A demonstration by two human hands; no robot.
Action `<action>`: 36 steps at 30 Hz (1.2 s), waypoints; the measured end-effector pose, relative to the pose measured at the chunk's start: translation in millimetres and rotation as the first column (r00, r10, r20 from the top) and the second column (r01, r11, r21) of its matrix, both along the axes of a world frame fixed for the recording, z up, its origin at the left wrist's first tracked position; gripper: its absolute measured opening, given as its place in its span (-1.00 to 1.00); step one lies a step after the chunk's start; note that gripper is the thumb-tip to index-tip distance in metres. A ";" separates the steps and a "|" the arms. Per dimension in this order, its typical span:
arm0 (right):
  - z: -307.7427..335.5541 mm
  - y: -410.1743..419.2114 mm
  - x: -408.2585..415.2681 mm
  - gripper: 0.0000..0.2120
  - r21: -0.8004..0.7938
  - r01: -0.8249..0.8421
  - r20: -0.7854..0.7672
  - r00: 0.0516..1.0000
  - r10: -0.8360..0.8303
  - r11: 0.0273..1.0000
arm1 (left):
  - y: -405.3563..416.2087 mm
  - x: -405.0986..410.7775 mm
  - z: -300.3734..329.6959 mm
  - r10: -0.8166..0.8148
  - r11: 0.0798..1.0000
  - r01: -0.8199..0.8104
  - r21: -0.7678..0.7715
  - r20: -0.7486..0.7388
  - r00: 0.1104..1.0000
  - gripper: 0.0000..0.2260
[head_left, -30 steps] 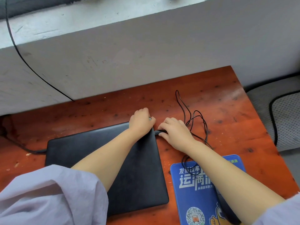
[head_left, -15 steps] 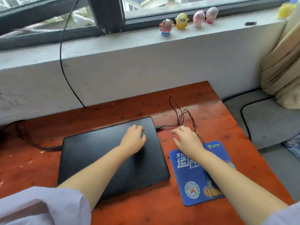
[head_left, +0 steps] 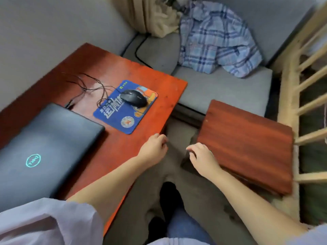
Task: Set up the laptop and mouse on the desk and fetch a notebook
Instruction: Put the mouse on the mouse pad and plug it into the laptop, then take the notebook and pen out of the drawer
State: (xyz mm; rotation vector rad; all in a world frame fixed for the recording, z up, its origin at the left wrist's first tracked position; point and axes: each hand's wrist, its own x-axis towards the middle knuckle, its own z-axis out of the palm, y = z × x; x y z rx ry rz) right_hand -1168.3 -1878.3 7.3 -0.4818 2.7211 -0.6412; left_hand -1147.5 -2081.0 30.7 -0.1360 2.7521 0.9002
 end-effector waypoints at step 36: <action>-252.6 312.7 165.0 -0.64 0.149 0.943 0.453 0.203 -0.868 0.298 | 149.5 61.0 -272.4 0.107 0.973 -0.021 -0.231 0.367 0.924 -0.73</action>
